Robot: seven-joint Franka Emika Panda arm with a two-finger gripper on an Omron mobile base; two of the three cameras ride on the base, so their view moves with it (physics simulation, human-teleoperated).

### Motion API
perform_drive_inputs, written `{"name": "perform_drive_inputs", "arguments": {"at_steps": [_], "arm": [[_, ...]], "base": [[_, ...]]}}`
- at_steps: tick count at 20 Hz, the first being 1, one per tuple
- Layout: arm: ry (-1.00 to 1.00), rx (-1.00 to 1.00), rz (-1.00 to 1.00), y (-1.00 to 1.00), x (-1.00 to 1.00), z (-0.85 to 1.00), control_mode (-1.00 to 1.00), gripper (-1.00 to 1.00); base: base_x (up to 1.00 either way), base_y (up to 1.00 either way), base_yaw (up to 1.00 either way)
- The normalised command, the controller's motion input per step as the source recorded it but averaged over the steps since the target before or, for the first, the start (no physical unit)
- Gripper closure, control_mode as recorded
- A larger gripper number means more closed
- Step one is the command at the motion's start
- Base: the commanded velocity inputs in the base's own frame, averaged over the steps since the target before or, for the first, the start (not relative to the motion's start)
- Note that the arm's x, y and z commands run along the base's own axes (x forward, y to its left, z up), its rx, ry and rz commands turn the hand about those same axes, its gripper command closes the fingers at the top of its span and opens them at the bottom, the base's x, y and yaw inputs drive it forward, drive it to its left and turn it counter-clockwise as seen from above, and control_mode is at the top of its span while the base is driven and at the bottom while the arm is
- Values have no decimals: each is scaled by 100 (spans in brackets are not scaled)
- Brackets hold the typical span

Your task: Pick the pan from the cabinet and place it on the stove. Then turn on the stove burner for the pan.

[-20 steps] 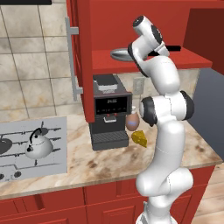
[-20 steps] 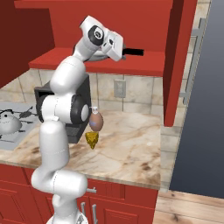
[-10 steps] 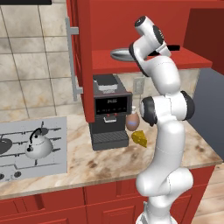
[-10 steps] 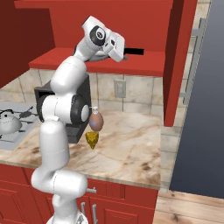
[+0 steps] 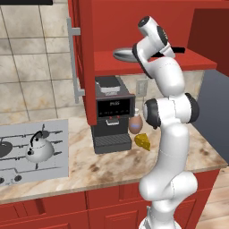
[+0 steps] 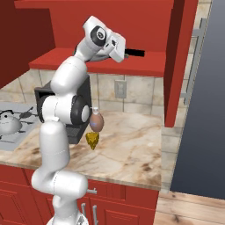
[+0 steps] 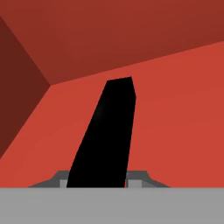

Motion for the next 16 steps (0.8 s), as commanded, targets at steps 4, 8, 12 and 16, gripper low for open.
{"name": "perform_drive_inputs", "arguments": {"at_steps": [4, 8, 12, 16], "arm": [[-9, 0, 0, 4, -5, 0, -100, 100], [-16, 0, 0, 4, -15, 0, -100, 100], [-24, 0, 0, 3, -32, 0, -100, 100], [-31, 0, 0, 3, -55, -1, -100, 100]], "base": [[0, 0, 0], [0, 0, 0], [0, 0, 0], [0, 0, 0]]}}
